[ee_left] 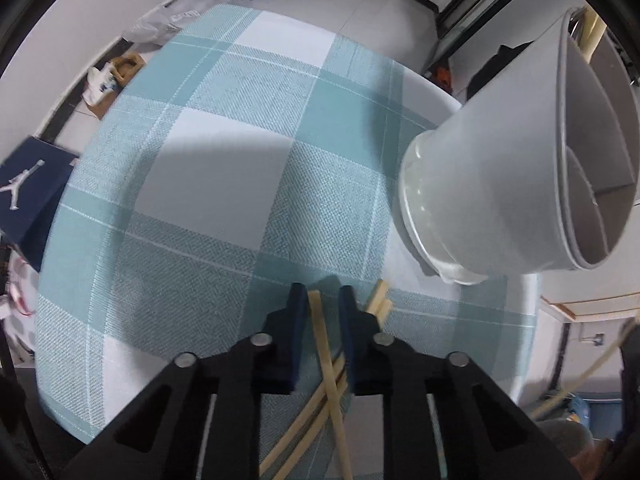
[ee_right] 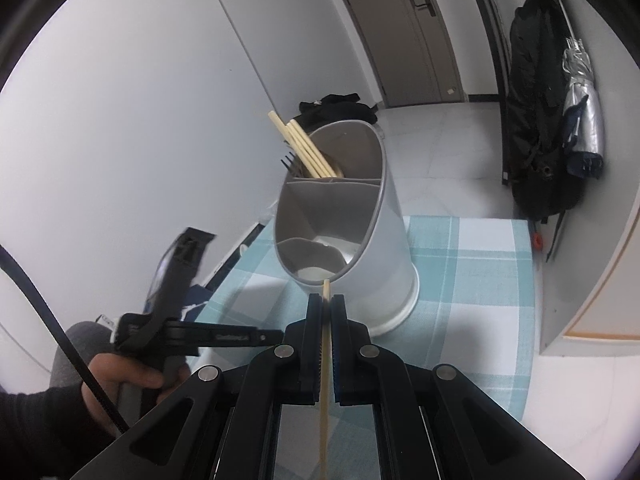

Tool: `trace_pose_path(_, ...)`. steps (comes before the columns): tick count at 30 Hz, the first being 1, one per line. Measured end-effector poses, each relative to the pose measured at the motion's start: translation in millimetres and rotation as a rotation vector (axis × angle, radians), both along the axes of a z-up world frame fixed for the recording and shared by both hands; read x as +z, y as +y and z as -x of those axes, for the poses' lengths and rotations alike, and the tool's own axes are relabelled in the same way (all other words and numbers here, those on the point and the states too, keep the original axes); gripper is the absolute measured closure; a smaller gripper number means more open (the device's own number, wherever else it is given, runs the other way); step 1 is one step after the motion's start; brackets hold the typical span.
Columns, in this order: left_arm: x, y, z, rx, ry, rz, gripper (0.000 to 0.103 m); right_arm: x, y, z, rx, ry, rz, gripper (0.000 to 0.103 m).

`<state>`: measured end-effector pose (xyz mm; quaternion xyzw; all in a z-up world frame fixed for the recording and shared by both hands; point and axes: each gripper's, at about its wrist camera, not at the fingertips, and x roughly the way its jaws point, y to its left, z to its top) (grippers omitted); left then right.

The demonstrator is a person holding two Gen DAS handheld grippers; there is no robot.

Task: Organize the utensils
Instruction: 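Lift the chopstick with the right tool while the left tool closes on another chopstick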

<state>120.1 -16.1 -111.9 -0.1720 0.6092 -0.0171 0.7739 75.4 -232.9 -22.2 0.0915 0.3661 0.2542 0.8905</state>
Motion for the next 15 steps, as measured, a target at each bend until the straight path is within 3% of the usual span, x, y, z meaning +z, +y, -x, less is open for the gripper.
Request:
trace_pose_path(7,7.7,-7.0,-1.3,0.041,-0.012,-0.040,0.100,4.5,1.1,5.2,0.007,-0.017,0.000,0.100)
trace_pose_path(15,43.3,-8.1,15.1,0.070,-0.160,-0.015,0.100,8.3,2.1,7.8,0.001,-0.040,0.004,0.100)
